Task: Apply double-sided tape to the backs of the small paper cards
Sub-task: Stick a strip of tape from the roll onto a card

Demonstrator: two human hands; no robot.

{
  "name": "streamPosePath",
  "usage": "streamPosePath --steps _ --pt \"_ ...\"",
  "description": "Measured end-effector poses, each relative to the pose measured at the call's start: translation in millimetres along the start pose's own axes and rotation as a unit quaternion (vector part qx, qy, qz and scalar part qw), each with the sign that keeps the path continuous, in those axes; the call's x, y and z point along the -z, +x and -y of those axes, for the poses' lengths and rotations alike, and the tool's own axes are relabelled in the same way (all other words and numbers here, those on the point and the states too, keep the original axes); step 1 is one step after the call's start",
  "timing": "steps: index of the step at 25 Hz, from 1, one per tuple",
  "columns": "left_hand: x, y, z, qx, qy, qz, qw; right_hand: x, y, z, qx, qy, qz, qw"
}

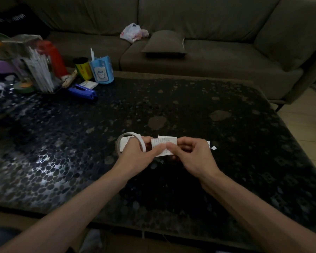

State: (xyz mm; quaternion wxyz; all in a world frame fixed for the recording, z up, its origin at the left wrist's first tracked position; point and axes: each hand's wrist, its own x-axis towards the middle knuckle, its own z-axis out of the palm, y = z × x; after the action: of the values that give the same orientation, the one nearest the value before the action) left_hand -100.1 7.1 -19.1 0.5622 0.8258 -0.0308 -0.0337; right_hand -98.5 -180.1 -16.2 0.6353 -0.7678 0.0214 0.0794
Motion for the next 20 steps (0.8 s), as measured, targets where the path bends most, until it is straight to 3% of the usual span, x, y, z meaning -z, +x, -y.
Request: streamPosePath --steps 3,8,17,20 --pt "3 1 1 -0.010 0.005 -0.023 1.000 1 -2 1 -0.008 0.045 0.017 0.999" --pt "-4 -3 1 0.040 -0.056 -0.010 0.998 -2 2 3 0.025 -0.052 -0.027 0.998" --pt "-2 -4 -8 0.041 -0.074 -0.028 0.996 -2 1 3 0.059 -0.069 -0.031 0.995" --pt "2 -1 -8 0.033 -0.076 -0.048 0.995 -3 0 3 0.056 -0.021 -0.027 0.998"
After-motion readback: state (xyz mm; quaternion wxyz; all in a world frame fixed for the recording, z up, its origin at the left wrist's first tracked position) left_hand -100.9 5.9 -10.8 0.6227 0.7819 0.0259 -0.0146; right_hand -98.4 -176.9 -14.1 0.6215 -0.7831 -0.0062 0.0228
